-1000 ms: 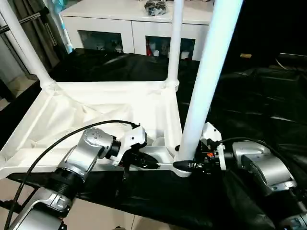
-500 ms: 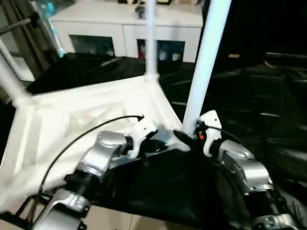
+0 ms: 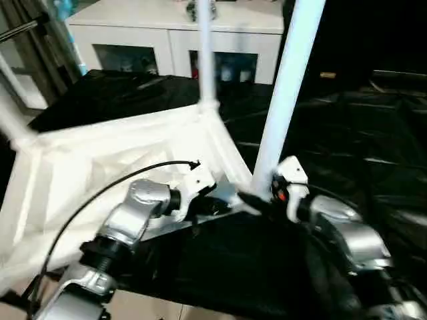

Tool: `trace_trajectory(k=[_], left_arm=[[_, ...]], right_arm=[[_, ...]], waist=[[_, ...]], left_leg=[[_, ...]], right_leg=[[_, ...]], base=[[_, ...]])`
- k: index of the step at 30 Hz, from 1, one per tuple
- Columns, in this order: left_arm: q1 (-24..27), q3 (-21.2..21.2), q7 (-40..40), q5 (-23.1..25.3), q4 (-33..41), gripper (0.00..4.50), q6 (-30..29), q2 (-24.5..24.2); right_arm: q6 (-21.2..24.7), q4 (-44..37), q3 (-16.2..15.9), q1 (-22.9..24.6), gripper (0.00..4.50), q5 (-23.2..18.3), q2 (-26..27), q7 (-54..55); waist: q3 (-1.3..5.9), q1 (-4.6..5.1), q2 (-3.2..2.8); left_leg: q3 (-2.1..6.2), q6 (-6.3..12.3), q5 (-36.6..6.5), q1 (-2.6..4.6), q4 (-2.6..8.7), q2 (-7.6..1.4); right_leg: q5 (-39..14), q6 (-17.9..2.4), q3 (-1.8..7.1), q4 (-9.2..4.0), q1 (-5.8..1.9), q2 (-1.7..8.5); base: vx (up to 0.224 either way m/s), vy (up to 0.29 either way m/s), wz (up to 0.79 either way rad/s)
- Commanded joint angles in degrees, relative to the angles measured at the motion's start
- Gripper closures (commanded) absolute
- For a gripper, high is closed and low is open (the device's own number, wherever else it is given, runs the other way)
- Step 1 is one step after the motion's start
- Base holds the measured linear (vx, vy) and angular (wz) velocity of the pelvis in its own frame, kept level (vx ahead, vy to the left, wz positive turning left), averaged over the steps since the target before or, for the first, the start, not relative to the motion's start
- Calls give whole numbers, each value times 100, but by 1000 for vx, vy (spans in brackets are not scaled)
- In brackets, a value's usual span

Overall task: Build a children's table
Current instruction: Rotate leg to tighten

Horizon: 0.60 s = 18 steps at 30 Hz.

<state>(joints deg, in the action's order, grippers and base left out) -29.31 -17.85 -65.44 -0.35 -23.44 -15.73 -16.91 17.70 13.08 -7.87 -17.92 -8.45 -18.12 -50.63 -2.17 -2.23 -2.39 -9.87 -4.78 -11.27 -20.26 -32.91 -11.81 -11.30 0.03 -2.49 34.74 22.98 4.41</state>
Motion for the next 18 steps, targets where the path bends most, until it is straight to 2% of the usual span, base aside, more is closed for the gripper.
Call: trace_trajectory(k=[1,2,3,5,6,7,10,11,14,15,18], left_arm=[[-11,-264,-425,-76,148,450,156,-24],[-13,-279,-501,-83,144,450,200,-57],[-17,-305,-614,-94,136,450,269,-105],[-71,-379,-934,-161,137,450,309,-250],[-92,-398,-1022,-174,124,450,286,-287],[-97,-416,-1082,-179,123,450,268,-313],[-109,-456,-1199,-175,124,450,260,-385],[-103,-420,-1198,-197,112,450,263,-374],[-114,-385,-1168,-179,61,450,292,-343],[-106,-359,-1113,-182,56,450,289,-322],[-116,-275,-928,-202,4,450,216,-270]], right_arm=[[17,-340,-689,144,86,-210,-171,-1046],[39,-382,-710,158,86,-236,-251,-1167],[82,-443,-735,177,86,-278,-363,-1339],[217,-595,-781,195,86,-421,-638,-1784],[256,-622,-807,195,86,-464,-706,-1904],[273,-632,-821,197,86,-477,-732,-1963],[340,-635,-910,207,99,-486,-809,-2164],[353,-638,-986,220,99,-455,-860,-2236],[366,-634,-998,226,115,-482,-872,-2263],[393,-645,-978,236,137,-513,-842,-2240],[495,-689,-939,261,142,-593,-771,-2194]], waist=[[321,-17,-23],[311,-32,0],[306,-39,-6],[295,-95,73],[293,-110,90],[285,-124,57],[282,-130,55],[284,-126,23],[295,-128,49],[296,-122,97],[301,-142,114]], left_leg=[[-15,372,-836,-7,305,-78],[-24,429,-858,-14,302,-75],[-26,441,-903,-17,310,-80],[-32,453,-945,-14,316,-98],[-35,453,-949,-12,320,-106],[-33,419,-987,-6,328,-115],[-26,330,-1018,-4,335,-110],[-26,302,-1018,2,330,-104],[-28,291,-980,1,320,-97],[-31,304,-952,-5,319,-96],[-32,330,-874,0,313,-99]], right_leg=[[-17,-1507,189,-374,-335,245],[11,-1542,186,-372,-347,234],[-56,-1556,181,-371,-344,239],[-463,-1504,184,-385,-348,257],[-556,-1482,186,-391,-338,262],[-734,-1462,189,-402,-319,272],[-830,-1425,194,-409,-314,272],[-810,-1423,199,-412,-311,270],[-677,-1461,202,-398,-321,266],[-662,-1454,199,-397,-325,261],[-748,-1416,201,-396,-318,272]], base=[[0,0,0],[0,0,0],[0,0,0],[0,0,0],[0,0,0],[0,0,0],[0,0,0],[0,0,0],[0,0,0],[0,0,0],[0,0,0]])
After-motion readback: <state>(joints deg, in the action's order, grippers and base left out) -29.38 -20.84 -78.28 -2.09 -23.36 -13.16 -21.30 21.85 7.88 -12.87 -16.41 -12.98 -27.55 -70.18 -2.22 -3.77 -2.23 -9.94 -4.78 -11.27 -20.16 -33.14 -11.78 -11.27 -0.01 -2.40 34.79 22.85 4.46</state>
